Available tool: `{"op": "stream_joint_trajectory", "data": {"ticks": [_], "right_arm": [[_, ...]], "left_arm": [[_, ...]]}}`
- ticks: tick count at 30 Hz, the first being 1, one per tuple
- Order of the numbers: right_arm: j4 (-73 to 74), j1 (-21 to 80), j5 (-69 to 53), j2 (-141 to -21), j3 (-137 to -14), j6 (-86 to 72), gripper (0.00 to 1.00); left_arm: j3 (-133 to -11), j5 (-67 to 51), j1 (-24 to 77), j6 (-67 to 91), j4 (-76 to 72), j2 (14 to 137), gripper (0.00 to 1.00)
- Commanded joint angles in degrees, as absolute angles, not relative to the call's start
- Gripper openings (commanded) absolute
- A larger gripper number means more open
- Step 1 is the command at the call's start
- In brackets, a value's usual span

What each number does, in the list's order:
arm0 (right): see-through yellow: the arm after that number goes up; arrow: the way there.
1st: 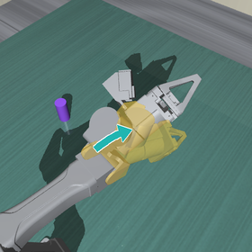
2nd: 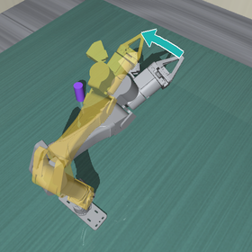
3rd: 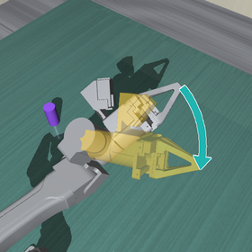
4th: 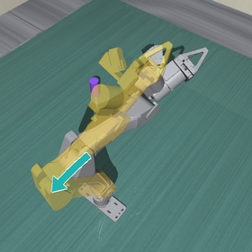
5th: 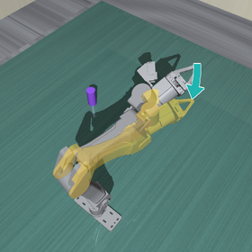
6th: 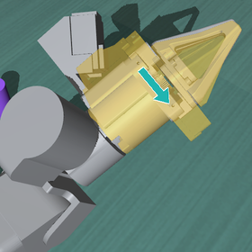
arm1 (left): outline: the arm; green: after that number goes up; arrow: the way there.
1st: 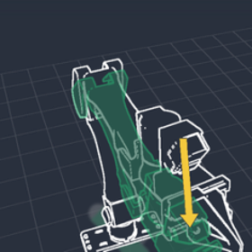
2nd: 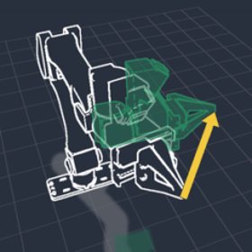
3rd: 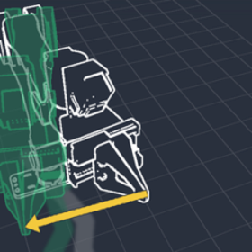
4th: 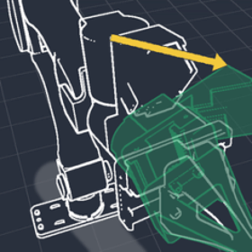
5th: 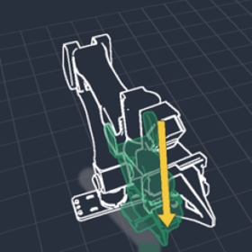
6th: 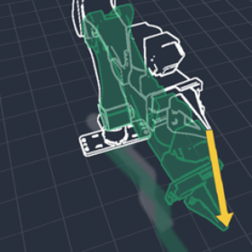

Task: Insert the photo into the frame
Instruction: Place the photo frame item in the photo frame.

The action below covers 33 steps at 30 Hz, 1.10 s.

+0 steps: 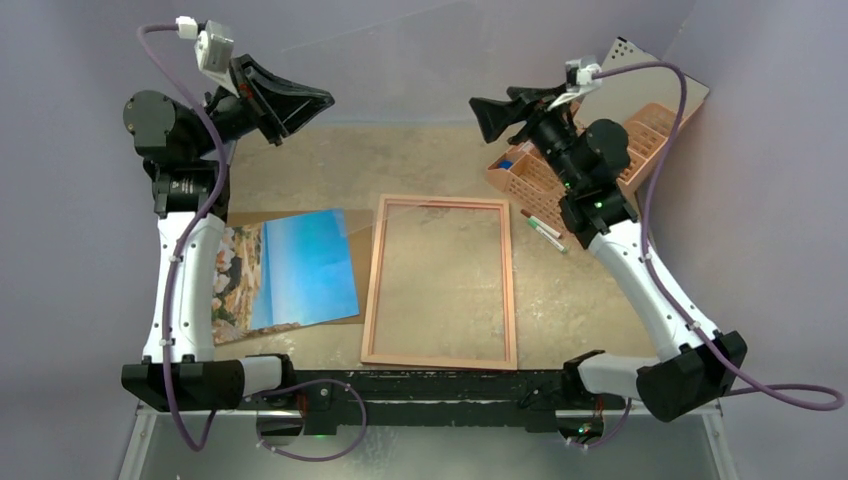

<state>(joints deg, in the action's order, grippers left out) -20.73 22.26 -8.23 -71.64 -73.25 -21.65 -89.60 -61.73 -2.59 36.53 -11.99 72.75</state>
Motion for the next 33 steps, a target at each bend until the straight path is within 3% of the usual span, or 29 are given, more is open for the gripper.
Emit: {"op": "stream_joint_trajectory", "data": {"ticks": [1,6,12,15,19,21,28,33], "right_arm": [[-30.3,18.5,-22.5,-72.1,-76.3,-20.4,0.94],[-37.6,13.8,-37.0,-73.6,-75.3,-23.4,0.93],[-41.9,12.7,-55.2,-72.0,-71.7,-24.6,0.79],[-41.9,12.7,-58.1,-69.5,-68.9,-24.5,0.7],[-38.5,12.7,-57.8,-68.8,-69.2,-27.4,0.46],[-38.9,12.8,-56.9,-68.1,-68.2,-29.1,0.41],[-41.8,12.7,-57.6,-65.5,-64.6,-32.0,0.32],[-44.4,12.7,-58.9,-65.8,-63.8,-35.7,0.34]], "left_arm": [[-92.9,-67.8,-1.6,49.0,-28.3,70.9,0.0],[-93.9,-70.0,-1.1,57.8,-40.1,72.1,0.0],[-96.5,-67.2,-1.1,54.0,-34.1,73.3,0.0],[-97.4,-64.9,-1.1,50.6,-29.3,73.6,0.0],[-97.3,-62.7,-1.1,49.6,-27.9,73.6,0.0],[-97.6,-61.6,-1.1,47.3,-24.7,73.6,0.0],[-97.6,-60.8,-1.1,43.2,-20.1,73.8,0.0],[-96.9,-61.6,-1.1,43.3,-20.8,74.0,0.0]]}}
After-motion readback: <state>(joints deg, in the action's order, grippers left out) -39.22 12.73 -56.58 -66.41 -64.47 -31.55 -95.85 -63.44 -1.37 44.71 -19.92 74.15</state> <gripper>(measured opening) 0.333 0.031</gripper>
